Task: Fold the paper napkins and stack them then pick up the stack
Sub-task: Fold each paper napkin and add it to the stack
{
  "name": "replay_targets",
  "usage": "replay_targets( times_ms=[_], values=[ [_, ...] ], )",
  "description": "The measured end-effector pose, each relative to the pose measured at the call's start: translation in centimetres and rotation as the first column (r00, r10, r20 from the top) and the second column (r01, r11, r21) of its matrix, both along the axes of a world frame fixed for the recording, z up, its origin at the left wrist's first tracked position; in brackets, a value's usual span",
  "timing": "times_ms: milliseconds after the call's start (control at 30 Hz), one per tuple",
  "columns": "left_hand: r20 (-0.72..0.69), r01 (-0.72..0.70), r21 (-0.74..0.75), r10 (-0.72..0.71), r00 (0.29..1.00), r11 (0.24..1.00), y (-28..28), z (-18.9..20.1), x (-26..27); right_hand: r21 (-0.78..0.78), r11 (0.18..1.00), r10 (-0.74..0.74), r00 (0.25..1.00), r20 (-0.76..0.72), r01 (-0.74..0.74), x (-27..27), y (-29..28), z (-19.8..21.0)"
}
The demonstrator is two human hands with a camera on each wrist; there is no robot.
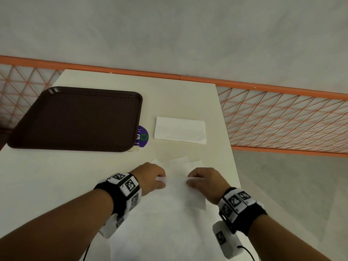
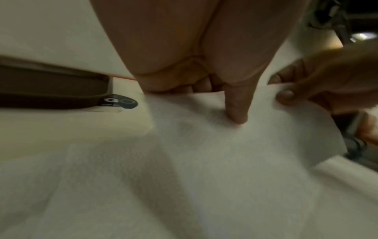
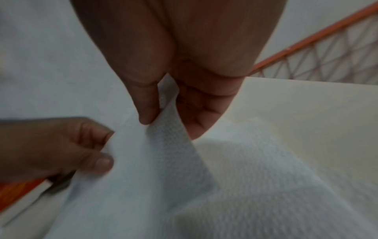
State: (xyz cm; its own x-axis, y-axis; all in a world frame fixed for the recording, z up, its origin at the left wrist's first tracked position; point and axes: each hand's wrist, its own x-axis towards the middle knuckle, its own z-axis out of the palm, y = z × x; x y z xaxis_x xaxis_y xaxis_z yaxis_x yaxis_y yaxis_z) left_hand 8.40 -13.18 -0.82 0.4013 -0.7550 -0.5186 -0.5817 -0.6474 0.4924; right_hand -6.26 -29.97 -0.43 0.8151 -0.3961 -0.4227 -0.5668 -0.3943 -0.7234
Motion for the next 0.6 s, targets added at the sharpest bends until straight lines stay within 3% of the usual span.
replay_targets(
  times_ms=[133, 300, 600],
  values=[
    [-0.163, -0.25, -0.133, 0.228, 0.96, 0.959, 0.8, -0.3, 1.5, 0.102, 0.976, -0.197, 0.979, 0.054, 0.19, -0.9, -1.9, -0.3],
    [-0.393, -0.51, -0.195, 0.409, 0.823, 0.838, 0.2, -0.9, 3.0, 0.129, 0.94, -0.322, 0.946, 0.032, 0.316, -0.3, -4.2, -1.6],
    [-0.164, -0.498, -0.303, 0.471, 0.867, 0.812, -4.9, -1.2, 7.2, -0.069, 0.963, -0.259, 0.966, 0.009, 0.259, 5.9, -8.9, -0.2]
  ],
)
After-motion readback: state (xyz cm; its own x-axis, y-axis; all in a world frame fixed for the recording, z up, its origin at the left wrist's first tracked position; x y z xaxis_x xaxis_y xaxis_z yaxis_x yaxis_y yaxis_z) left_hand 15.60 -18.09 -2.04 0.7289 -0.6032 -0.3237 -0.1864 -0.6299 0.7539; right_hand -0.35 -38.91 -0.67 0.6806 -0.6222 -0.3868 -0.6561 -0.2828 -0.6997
